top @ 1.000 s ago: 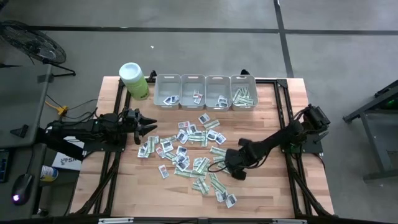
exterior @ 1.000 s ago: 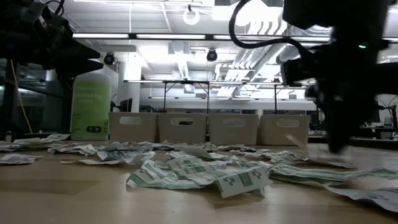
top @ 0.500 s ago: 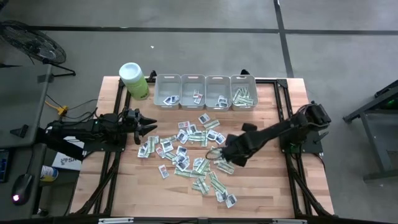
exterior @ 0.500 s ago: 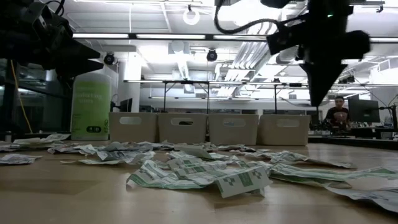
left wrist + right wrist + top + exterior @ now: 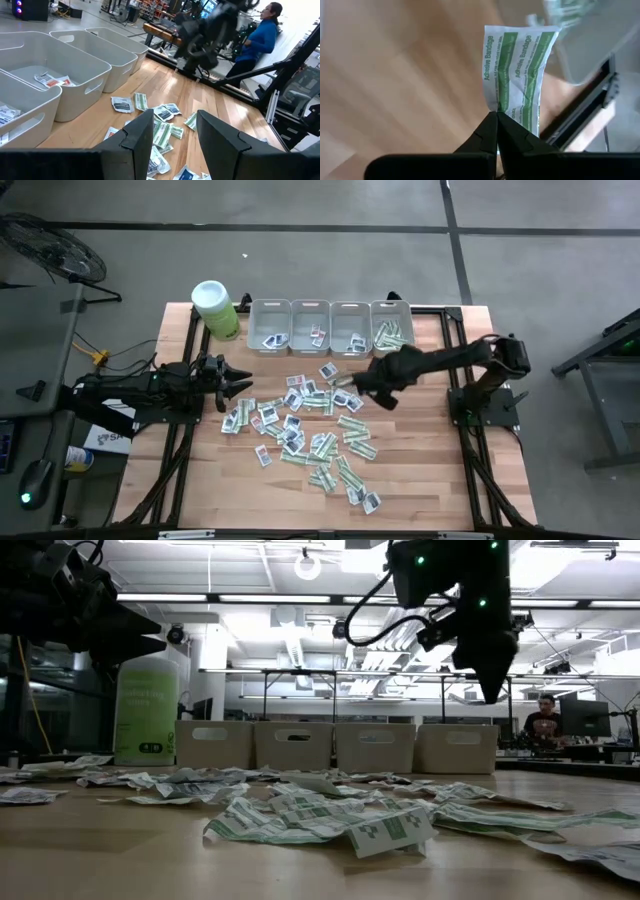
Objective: Pick & Place First Aid Supplies
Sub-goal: Put the bandage into the right gray bin
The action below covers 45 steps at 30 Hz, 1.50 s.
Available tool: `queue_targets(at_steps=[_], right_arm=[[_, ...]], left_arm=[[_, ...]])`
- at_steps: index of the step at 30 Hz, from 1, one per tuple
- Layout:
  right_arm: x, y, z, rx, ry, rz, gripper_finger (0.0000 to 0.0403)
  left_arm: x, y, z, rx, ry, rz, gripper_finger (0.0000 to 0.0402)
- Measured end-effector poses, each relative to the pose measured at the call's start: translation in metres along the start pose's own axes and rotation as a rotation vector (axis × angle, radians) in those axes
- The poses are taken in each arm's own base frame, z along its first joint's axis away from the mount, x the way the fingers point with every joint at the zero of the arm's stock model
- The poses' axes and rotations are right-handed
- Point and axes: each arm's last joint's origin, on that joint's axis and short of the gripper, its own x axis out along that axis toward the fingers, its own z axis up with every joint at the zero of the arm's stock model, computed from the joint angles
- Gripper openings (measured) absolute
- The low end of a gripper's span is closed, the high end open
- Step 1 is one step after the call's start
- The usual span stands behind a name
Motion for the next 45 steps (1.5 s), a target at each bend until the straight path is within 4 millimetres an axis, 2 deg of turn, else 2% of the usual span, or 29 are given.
queue_targets(at_steps=[13,23,25,32,41,45], right_arm=[[0.040,-0.076,0.035,0.288,0.086,0.045,0.0000],[0.064,-0.120,0.063,0.377,-0.070,0.140,0.0000],[0.066,-0.124,0.066,0.339,-0.095,0.150,0.0000],[0.070,-0.129,0.067,0.045,-0.121,0.165,0.0000],[0.070,-0.129,0.065,-0.030,-0.104,0.151,0.0001],[0.070,-0.129,0.063,-0.035,-0.078,0.143,0.0017]], left_arm=[[0.000,0.000,0.000,0.000,0.000,0.000,0.0150],[0.000,0.000,0.000,0.000,0.000,0.000,0.0150],[0.000,0.000,0.000,0.000,0.000,0.000,0.0150],[0.000,0.000,0.000,0.000,0.000,0.000,0.0150],[0.000,0.000,0.000,0.000,0.000,0.000,0.0150],[0.000,0.000,0.000,0.000,0.000,0.000,0.0150]])
